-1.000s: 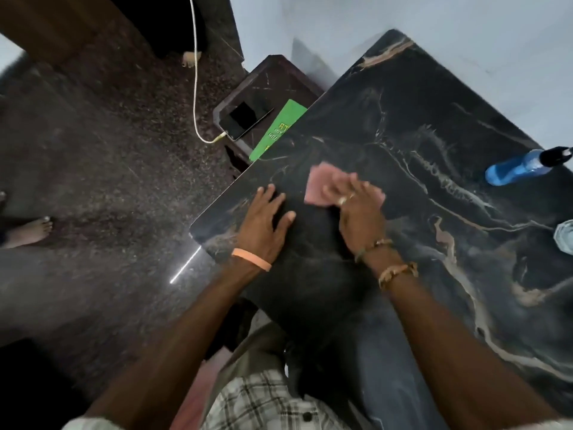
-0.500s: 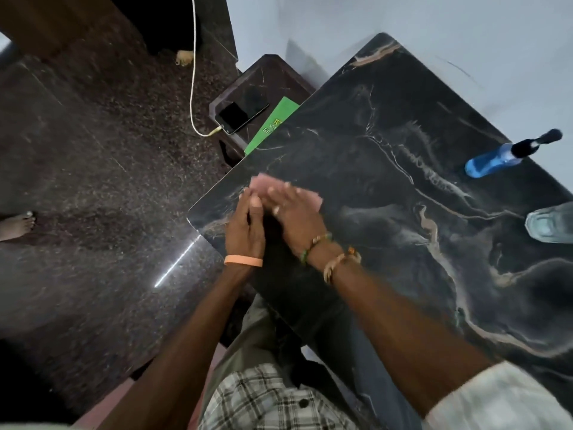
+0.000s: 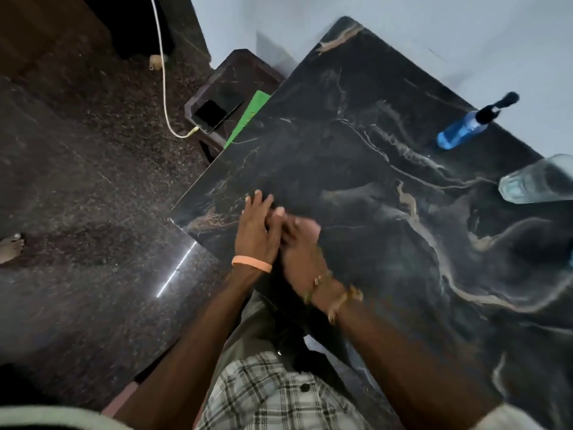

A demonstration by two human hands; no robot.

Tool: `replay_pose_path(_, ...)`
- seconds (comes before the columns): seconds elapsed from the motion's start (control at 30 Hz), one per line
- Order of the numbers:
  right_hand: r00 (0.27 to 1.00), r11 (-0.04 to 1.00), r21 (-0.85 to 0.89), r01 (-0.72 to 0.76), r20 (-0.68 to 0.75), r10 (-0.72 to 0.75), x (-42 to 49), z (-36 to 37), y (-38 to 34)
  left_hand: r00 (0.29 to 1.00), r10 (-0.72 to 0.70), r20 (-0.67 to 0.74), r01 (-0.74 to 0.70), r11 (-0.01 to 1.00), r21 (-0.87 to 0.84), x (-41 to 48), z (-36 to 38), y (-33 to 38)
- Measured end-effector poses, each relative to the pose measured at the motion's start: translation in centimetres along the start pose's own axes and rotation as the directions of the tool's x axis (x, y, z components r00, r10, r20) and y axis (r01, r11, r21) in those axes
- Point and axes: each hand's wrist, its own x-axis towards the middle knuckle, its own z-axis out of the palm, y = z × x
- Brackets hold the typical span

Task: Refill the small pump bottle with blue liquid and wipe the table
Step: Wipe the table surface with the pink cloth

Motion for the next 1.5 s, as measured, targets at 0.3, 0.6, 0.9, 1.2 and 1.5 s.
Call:
replay_pose_path(0.3,0.887,0.890,0.015,-0.455,-0.083,0.455,-6.5,-3.7,13.5,0.963,0.132,0.234,-0.204,0.925,0.320,-4.6,4.2,-0.4)
replay_pose_path(0.6,0.997,0.998,0.053,0.022,0.079,-0.027,-9.9,-1.8,6.1,0.985,0.021,0.171,0.003,0.990,-0.139,-5.1,2.9,0.2)
replay_pose_path(0.9,0.896,0.916,0.081,-0.392,-0.191,0.401,-22.5,1.8,3.0,0.947,0.140,0.289,-0.239,0.908,0.343,-9.5,7.6,1.2)
replay_pose_path(1.2,0.788,0.795,-0.039,-0.606,-0.169,0.592,-21.2,-2.6,13.1,0.924,0.170,0.342,-0.310,0.858,0.411,-11.7,8.2,0.7)
replay_pose_path(1.5,0.969,0.955,-0.186,-0.232,-0.135,0.209,-22.4,0.6,5.7,0.902,0.188,0.388,-0.349,0.847,0.402,-13.5,10.1,2.1)
